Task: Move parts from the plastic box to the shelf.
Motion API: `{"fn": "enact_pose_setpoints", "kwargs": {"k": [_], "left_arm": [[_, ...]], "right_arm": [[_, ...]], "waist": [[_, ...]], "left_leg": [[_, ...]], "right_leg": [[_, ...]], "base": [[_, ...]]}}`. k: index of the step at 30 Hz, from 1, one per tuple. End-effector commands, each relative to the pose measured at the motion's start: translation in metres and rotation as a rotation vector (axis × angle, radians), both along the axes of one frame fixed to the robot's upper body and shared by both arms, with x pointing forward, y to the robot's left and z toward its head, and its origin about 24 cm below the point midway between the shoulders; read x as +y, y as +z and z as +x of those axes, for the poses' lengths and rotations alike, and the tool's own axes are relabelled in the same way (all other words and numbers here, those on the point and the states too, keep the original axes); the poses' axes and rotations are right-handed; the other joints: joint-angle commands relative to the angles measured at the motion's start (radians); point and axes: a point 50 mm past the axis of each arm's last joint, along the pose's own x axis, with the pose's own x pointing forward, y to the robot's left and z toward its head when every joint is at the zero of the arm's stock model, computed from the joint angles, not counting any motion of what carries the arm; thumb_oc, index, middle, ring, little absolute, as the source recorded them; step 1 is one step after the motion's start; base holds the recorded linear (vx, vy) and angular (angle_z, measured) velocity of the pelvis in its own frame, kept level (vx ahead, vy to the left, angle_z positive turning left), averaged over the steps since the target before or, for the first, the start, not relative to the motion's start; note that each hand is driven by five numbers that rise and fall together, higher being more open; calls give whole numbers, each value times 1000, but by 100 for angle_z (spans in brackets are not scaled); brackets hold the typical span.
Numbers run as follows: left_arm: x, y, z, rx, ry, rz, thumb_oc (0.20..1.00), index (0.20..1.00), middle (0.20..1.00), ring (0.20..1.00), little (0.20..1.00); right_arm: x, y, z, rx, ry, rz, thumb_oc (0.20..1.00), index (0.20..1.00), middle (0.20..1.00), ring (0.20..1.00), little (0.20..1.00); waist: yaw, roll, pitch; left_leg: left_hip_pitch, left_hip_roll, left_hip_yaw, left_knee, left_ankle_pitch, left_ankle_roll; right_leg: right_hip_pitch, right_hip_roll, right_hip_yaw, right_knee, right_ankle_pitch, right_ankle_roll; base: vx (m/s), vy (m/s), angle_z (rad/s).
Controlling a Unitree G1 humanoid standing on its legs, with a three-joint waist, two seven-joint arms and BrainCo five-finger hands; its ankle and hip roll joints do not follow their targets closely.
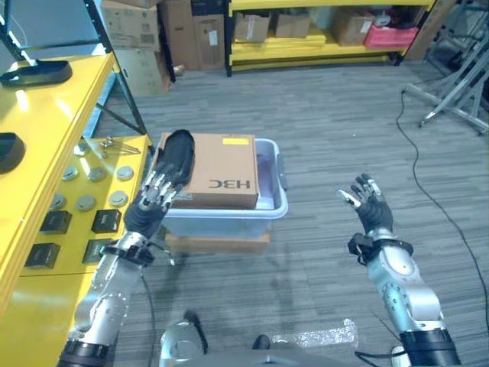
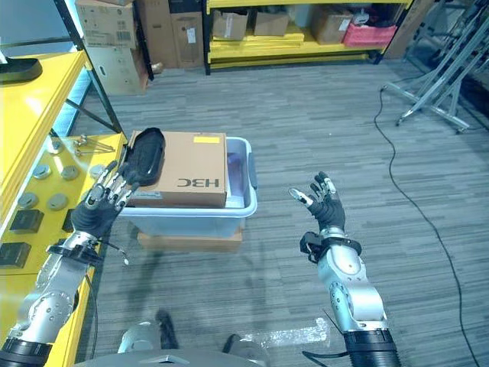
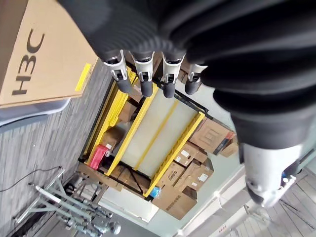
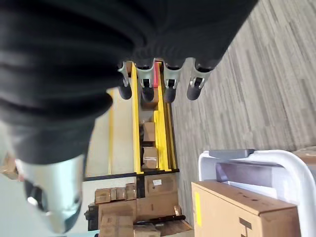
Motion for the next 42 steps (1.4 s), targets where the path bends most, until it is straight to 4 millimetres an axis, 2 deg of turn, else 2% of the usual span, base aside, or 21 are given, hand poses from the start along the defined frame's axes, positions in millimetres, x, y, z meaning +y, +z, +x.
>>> {"fn": "enact_pose_setpoints", "kwargs": {"k": [1, 4, 5, 6, 7, 9, 11, 14, 16, 18, 19, 21, 22, 23, 25, 26, 29, 31, 33, 36, 42], "left_arm": [[13, 32, -1, -159, 59, 17, 1000, 1000, 1000, 1000, 1000], [19, 31, -2, -165, 63, 40, 1000, 1000, 1000, 1000, 1000], [20, 30, -3, -160, 62, 82, 1000, 1000, 1000, 1000, 1000], [22, 30, -4, -154, 56, 114, 1000, 1000, 1000, 1000, 1000], [22, 30, -4, -154, 56, 114, 1000, 1000, 1000, 1000, 1000], [24, 31, -5, -159, 37, 151, 1000, 1000, 1000, 1000, 1000], [23, 31, -7, -161, -27, 165, 1000, 1000, 1000, 1000, 1000], [20, 31, -7, -159, -70, 178, 1000, 1000, 1000, 1000, 1000], [16, 31, -7, -156, -112, 204, 1000, 1000, 1000, 1000, 1000], [13, 30, -7, -158, -154, 220, 1000, 1000, 1000, 1000, 1000], [12, 30, -8, -163, -163, 230, 1000, 1000, 1000, 1000, 1000], [14, 29, -12, -171, -160, 238, 1000, 1000, 1000, 1000, 1000], [14, 32, -15, -173, -148, 219, 1000, 1000, 1000, 1000, 1000], [14, 32, -15, -174, -148, 218, 1000, 1000, 1000, 1000, 1000], [13, 42, -10, -205, -121, 225, 1000, 1000, 1000, 1000, 1000], [13, 47, -5, -225, -97, 228, 1000, 1000, 1000, 1000, 1000], [17, 50, 3, -224, -39, 193, 1000, 1000, 1000, 1000, 1000], [18, 48, 1, -208, -41, 165, 1000, 1000, 1000, 1000, 1000], [20, 46, -4, -200, -38, 174, 1000, 1000, 1000, 1000, 1000], [25, 38, -12, -160, -43, 167, 1000, 1000, 1000, 1000, 1000], [22, 30, -17, -134, -55, 170, 1000, 1000, 1000, 1000, 1000]], "right_arm": [[-4, 21, -3, -109, 71, -33, 1000, 1000, 1000, 1000, 1000], [-3, 18, -4, -112, 88, -28, 1000, 1000, 1000, 1000, 1000], [-2, 16, -2, -109, 84, -5, 1000, 1000, 1000, 1000, 1000], [1, 14, 0, -110, 87, 22, 1000, 1000, 1000, 1000, 1000], [1, 14, 0, -110, 87, 22, 1000, 1000, 1000, 1000, 1000], [3, 14, 2, -114, 81, 32, 1000, 1000, 1000, 1000, 1000], [8, 14, 6, -118, 65, 33, 1000, 1000, 1000, 1000, 1000], [9, 14, 7, -114, 52, 43, 1000, 1000, 1000, 1000, 1000], [10, 15, 6, -125, 28, 60, 1000, 1000, 1000, 1000, 1000], [12, 16, 4, -139, 13, 63, 1000, 1000, 1000, 1000, 1000], [15, 15, 3, -143, 14, 66, 1000, 1000, 1000, 1000, 1000], [16, 13, 0, -146, 20, 60, 1000, 1000, 1000, 1000, 1000], [16, 12, -2, -152, 30, 58, 1000, 1000, 1000, 1000, 1000], [16, 12, -2, -153, 31, 58, 1000, 1000, 1000, 1000, 1000], [19, 18, 5, -182, 46, 59, 1000, 1000, 1000, 1000, 1000], [18, 23, 11, -193, 55, 60, 1000, 1000, 1000, 1000, 1000], [16, 27, 21, -184, 67, 44, 1000, 1000, 1000, 1000, 1000], [14, 29, 21, -175, 82, 20, 1000, 1000, 1000, 1000, 1000], [10, 31, 18, -163, 78, 3, 1000, 1000, 1000, 1000, 1000], [-1, 24, 13, -100, 42, -16, 1000, 1000, 1000, 1000, 1000], [-9, 10, 16, -44, -65, -107, 1000, 1000, 1000, 1000, 1000]], "waist": [[-2, 24, 1], [12, 21, -7], [33, 17, -8], [53, 13, -4], [53, 13, -4], [76, 8, -6], [106, 10, -16], [117, 12, -24], [125, 12, -35], [114, 21, -35], [106, 27, -29], [92, 37, -14], [91, 44, -6], [91, 45, -6], [104, 39, 3], [108, 36, 8], [107, 24, 10], [109, 14, 5], [115, 8, -4], [123, 5, -21], [149, 16, -23]], "left_leg": [[10, 69, -3, -55, 242, -67], [28, 44, 2, -74, 161, -34], [6, 20, -44, -32, 136, -17], [-1, -13, -79, -15, 76, 15], [-1, -13, -79, -15, 76, 15], [9, -50, -93, -13, 12, 48], [35, -116, -133, -31, -36, 84], [46, -148, -148, -47, -52, 102], [60, -193, -171, -72, -69, 136], [93, -237, -184, -96, -96, 193], [107, -252, -189, -105, -109, 216], [129, -264, -198, -113, -126, 235], [141, -265, -216, -118, -130, 224], [142, -263, -217, -118, -130, 222], [132, -241, -237, -98, -143, 188], [126, -216, -234, -87, -142, 173], [85, -132, -187, -43, -92, 119], [89, -89, -167, -31, -78, 99], [106, -77, -177, -41, -81, 78], [116, -56, -168, -57, -68, 59], [104, -55, -180, -64, -58, 51]], "right_leg": [[12, -10, -17, 15, -19, 88], [8, -26, -36, 66, -54, 88], [-1, -31, -20, 94, -70, 87], [-8, -38, -10, 126, -87, 84], [-8, -38, -10, 126, -87, 84], [-6, -51, -18, 145, -102, 88], [6, -63, -18, 165, -123, 101], [16, -68, -15, 190, -147, 107], [-1, -84, -8, 280, -137, 135], [-116, -147, 12, 553, -84, 196], [-179, -172, 32, 684, -46, 212], [-261, -191, 72, 758, -21, 212], [-283, -215, 97, 653, -22, 200], [-278, -212, 95, 638, -19, 199], [-254, -240, 102, 367, 33, 208], [-232, -249, 95, 294, 49, 216], [-156, -208, 60, 141, 39, 213], [-106, -194, 32, 101, 30, 210], [-73, -187, 21, 80, 16, 214], [-32, -167, -12, 48, 9, 196], [-25, -160, -31, 52, 0, 185]], "base": [[327, 295, -3], [138, 145, -10], [243, 186, -34], [198, 134, -25], [186, 144, -29], [206, 171, -32], [296, 278, 14], [194, 195, 17], [186, 221, 25], [133, 286, 29], [93, 241, 28], [66, 54, 26], [60, -77, 22], [55, -175, 17], [1, -250, 16], [-64, -307, 14], [31, -276, 3], [187, -217, -22], [189, -118, -23], [153, -48, -11], [91, 46, 7]]}}
